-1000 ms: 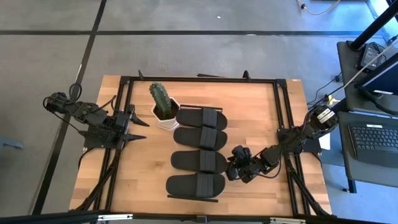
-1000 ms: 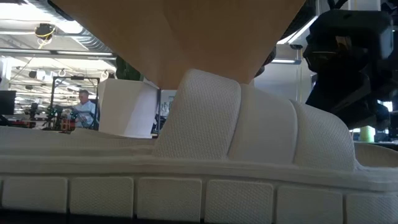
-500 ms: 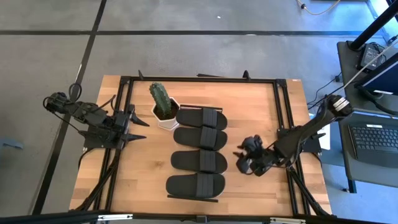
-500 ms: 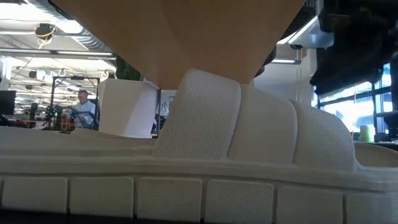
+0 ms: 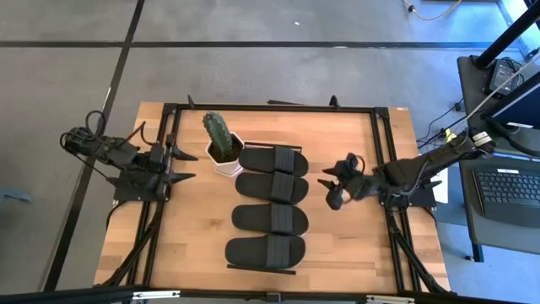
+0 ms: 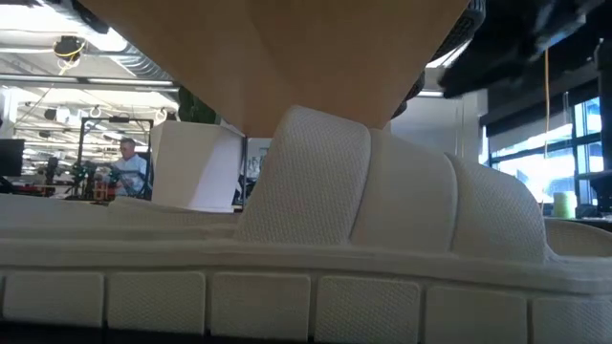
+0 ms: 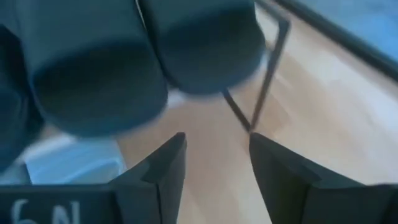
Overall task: Pick and place slides into the shelf
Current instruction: Return to Home Position
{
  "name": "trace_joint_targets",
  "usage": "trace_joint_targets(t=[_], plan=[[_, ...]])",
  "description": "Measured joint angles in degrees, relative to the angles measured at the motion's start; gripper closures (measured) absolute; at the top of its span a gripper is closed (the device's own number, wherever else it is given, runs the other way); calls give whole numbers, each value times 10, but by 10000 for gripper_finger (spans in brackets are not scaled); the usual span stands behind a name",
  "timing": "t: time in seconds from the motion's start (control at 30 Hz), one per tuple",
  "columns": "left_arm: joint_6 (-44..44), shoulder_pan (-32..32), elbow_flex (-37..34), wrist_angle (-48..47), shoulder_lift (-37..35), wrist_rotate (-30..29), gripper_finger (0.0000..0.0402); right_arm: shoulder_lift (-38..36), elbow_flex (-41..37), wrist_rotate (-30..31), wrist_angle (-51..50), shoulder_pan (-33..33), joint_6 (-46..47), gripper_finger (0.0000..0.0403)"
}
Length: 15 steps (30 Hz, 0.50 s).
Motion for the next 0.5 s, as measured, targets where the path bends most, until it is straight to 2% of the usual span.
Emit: trace_joint_targets(t=[0.23, 0.37, 0.5], plan=[[6, 0, -36, 0, -39, -83, 177, -7, 0, -118, 144, -118, -201, 224], [4, 0, -54, 2, -76, -102, 177, -7, 0, -163, 184, -175, -250, 224], [4, 0, -69, 3, -112, -103, 177, -4, -2, -271, 216, -229, -277, 224]])
